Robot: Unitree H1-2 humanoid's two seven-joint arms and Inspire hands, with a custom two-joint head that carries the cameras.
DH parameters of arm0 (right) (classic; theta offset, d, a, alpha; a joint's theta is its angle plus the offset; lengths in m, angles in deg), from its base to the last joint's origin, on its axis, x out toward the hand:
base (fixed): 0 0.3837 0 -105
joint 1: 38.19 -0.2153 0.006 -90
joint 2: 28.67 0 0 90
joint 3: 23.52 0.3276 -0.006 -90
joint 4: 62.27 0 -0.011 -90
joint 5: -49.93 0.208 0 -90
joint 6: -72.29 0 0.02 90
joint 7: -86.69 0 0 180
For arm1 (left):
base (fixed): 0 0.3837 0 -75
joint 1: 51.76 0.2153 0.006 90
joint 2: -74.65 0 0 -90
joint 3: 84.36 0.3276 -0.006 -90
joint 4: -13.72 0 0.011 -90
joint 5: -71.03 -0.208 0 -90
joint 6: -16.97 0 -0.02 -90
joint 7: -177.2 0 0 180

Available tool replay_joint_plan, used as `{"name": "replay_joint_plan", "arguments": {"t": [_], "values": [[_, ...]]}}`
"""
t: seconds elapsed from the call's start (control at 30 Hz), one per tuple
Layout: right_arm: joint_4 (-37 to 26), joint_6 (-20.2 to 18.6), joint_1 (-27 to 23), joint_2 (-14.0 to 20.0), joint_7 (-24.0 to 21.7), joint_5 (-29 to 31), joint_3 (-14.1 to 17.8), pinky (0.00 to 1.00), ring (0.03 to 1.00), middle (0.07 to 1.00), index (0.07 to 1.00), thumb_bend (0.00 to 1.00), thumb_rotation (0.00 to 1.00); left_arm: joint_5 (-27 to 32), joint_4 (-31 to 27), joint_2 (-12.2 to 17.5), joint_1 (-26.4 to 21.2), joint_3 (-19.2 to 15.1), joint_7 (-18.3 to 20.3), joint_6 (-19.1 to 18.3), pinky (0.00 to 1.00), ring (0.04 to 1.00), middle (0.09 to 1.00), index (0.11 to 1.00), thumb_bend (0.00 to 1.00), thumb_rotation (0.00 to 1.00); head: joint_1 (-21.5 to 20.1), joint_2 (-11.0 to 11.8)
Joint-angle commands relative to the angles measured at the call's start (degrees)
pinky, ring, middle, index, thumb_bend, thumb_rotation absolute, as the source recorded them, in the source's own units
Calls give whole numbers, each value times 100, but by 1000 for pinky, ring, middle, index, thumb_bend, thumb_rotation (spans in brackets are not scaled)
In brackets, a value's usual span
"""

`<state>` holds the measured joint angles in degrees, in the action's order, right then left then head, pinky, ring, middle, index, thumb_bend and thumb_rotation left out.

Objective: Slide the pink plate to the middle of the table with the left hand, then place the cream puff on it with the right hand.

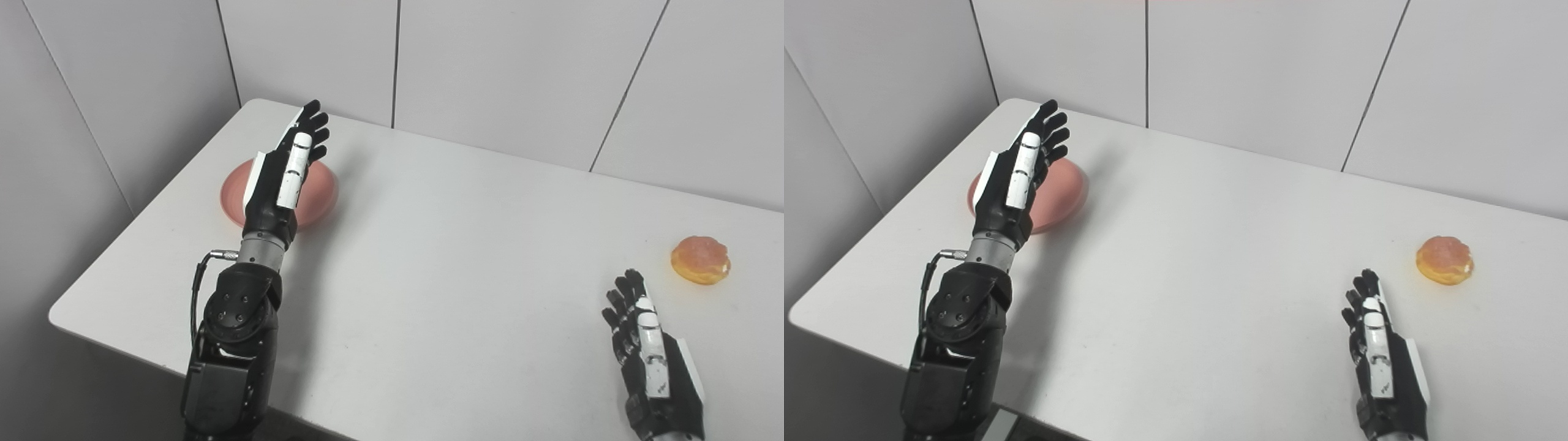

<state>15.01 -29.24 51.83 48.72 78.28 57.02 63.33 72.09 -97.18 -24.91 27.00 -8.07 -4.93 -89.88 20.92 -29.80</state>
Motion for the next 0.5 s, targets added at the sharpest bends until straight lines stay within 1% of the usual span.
{"name": "replay_joint_plan", "arguments": {"t": [0.0,0.07,0.17,0.23,0.37,0.47], "values": [[-209,219,-76,8,-23,31,8,1000,1000,1000,1000,122,1000,82,-81,95,-381,-80,-137,196,900,893,900,873,448,1000,9,-8],[-209,223,-74,-3,-7,21,10,1000,1000,1000,1000,122,1000,108,-69,84,-452,-141,-182,133,900,891,894,870,449,1000,13,-7],[-231,193,-68,-3,-6,25,6,1000,1000,1000,1000,118,1000,126,97,201,-585,-259,-210,138,914,898,902,887,445,1000,17,-3],[-230,203,-64,-3,-4,22,5,1000,1000,1000,1000,121,1000,107,176,236,-670,-343,-289,120,900,886,897,882,444,1000,22,-7],[-228,197,-59,3,-3,18,7,1000,1000,1000,1000,141,1000,112,348,299,-827,-490,-461,202,822,850,868,840,436,988,42,-9],[-229,210,-62,18,-20,28,9,1000,1000,1000,1000,142,1000,141,557,483,-920,-583,-457,271,820,844,860,833,440,997,50,-16]]}}
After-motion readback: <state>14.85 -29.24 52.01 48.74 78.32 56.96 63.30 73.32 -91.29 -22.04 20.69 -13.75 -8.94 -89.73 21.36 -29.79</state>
